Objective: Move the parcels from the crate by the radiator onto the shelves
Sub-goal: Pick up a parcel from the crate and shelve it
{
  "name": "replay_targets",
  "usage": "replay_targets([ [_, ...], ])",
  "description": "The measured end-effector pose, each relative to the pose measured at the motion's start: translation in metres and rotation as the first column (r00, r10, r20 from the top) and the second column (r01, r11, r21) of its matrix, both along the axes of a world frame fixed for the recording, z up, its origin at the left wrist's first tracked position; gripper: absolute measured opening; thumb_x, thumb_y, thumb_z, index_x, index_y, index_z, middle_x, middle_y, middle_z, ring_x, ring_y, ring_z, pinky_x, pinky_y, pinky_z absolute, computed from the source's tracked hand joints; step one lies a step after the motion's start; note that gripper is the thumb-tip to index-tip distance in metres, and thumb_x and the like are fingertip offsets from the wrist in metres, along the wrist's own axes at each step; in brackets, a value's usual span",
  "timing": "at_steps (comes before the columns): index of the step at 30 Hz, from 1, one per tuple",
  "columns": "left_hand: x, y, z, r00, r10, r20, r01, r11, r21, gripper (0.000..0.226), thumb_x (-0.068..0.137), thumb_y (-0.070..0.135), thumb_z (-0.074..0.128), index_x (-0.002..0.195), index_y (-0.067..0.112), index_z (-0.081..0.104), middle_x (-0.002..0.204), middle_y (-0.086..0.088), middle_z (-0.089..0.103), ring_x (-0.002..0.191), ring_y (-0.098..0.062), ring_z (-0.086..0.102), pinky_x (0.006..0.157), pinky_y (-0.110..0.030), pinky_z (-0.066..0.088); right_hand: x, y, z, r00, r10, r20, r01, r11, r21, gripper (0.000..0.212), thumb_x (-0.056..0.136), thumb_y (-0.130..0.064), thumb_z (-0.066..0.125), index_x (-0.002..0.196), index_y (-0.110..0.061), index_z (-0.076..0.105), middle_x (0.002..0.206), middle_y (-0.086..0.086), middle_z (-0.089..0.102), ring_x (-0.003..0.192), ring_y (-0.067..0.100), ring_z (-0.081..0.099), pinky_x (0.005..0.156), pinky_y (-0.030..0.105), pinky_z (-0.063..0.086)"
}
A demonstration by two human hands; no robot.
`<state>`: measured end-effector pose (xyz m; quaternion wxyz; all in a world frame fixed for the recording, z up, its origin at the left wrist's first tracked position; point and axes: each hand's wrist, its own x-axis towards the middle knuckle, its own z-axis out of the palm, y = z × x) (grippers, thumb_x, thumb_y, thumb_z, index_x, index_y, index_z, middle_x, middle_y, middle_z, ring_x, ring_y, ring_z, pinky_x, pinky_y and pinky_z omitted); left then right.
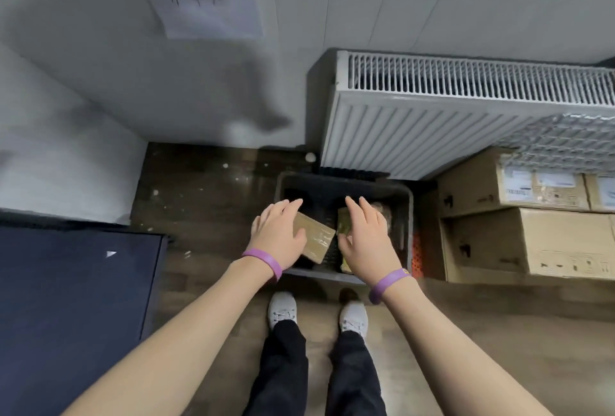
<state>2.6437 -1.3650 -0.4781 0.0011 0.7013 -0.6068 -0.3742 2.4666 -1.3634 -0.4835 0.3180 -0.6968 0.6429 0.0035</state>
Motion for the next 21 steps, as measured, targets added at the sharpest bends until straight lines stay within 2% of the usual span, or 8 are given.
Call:
replay_targets([
  [4, -0.005, 0.001, -0.091, 1.0, 0.008, -0.001, -0.008, 0.994, 0.106, 0.057, 0.092, 0.027, 0.048, 0.146, 0.028, 0.029, 0.149, 0.002, 0.034, 0.139, -0.021, 0.028, 0.113, -0.043, 0.026, -0.001, -0.003, -0.097, 1.0, 0.011, 0.003, -0.011, 0.994, 0.112, 0.067, 0.095, -0.02, 0.051, 0.153, -0.015, 0.018, 0.158, 0.012, 0.016, 0.144, 0.031, 0.015, 0.116, 0.035, 0.012],
  [7, -0.007, -0.002, -0.167, 0.999, -0.018, 0.026, 0.014, 0.991, 0.135, 0.058, 0.093, 0.027, 0.047, 0.147, 0.026, 0.027, 0.151, 0.001, 0.031, 0.139, -0.022, 0.027, 0.114, -0.042, 0.025, -0.001, 0.0, -0.174, 0.999, 0.035, -0.006, -0.034, 0.982, 0.188, 0.067, 0.094, -0.019, 0.051, 0.152, -0.016, 0.018, 0.158, 0.013, 0.015, 0.144, 0.032, 0.015, 0.116, 0.035, 0.013],
  [12, -0.002, -0.019, -0.292, 1.0, 0.002, 0.019, -0.006, 0.981, 0.192, 0.062, 0.092, 0.024, 0.049, 0.149, 0.026, 0.024, 0.153, -0.001, 0.026, 0.138, -0.026, 0.028, 0.112, -0.043, 0.029, 0.0, 0.002, -0.293, 0.999, 0.035, -0.009, -0.032, 0.97, 0.24, 0.066, 0.092, -0.016, 0.049, 0.151, -0.013, 0.017, 0.156, 0.015, 0.017, 0.14, 0.035, 0.019, 0.116, 0.036, 0.015],
  [14, 0.001, -0.026, -0.336, 0.999, 0.03, 0.011, -0.031, 0.981, 0.193, 0.067, 0.091, 0.023, 0.051, 0.15, 0.027, 0.017, 0.154, -0.003, 0.024, 0.138, -0.028, 0.028, 0.111, -0.044, 0.031, 0.003, 0.004, -0.336, 0.999, -0.043, 0.006, 0.039, 0.961, 0.273, 0.068, 0.096, -0.022, 0.05, 0.152, -0.012, 0.012, 0.156, 0.016, 0.017, 0.14, 0.037, 0.019, 0.115, 0.037, 0.015],
  [17, 0.003, -0.03, -0.383, 0.996, 0.089, 0.02, -0.091, 0.971, 0.222, 0.076, 0.093, 0.026, 0.05, 0.151, 0.032, 0.002, 0.157, -0.007, 0.013, 0.141, -0.032, 0.02, 0.113, -0.046, 0.026, 0.009, 0.007, -0.384, 0.955, -0.288, 0.077, 0.239, 0.894, 0.38, 0.085, 0.096, -0.032, 0.056, 0.153, -0.022, -0.006, 0.158, 0.022, 0.008, 0.142, 0.041, 0.019, 0.114, 0.044, 0.02],
  [19, 0.003, -0.027, -0.406, 0.991, 0.126, 0.049, -0.134, 0.955, 0.264, 0.079, 0.093, 0.029, 0.049, 0.15, 0.035, -0.006, 0.158, -0.009, 0.009, 0.141, -0.035, 0.019, 0.114, -0.047, 0.023, 0.013, 0.008, -0.402, 0.922, -0.372, 0.104, 0.296, 0.853, 0.429, 0.097, 0.092, -0.036, 0.061, 0.151, -0.029, -0.015, 0.159, 0.023, 0.007, 0.139, 0.043, 0.029, 0.11, 0.045, 0.029],
  [21, 0.001, -0.021, -0.419, 0.989, 0.122, 0.087, -0.141, 0.955, 0.261, 0.083, 0.092, 0.031, 0.051, 0.149, 0.037, -0.01, 0.156, -0.009, 0.014, 0.136, -0.036, 0.027, 0.111, -0.048, 0.027, 0.014, 0.008, -0.414, 0.915, -0.384, 0.126, 0.301, 0.854, 0.424, 0.102, 0.09, -0.036, 0.065, 0.15, -0.033, -0.018, 0.158, 0.02, 0.016, 0.131, 0.041, 0.043, 0.103, 0.043, 0.039],
])
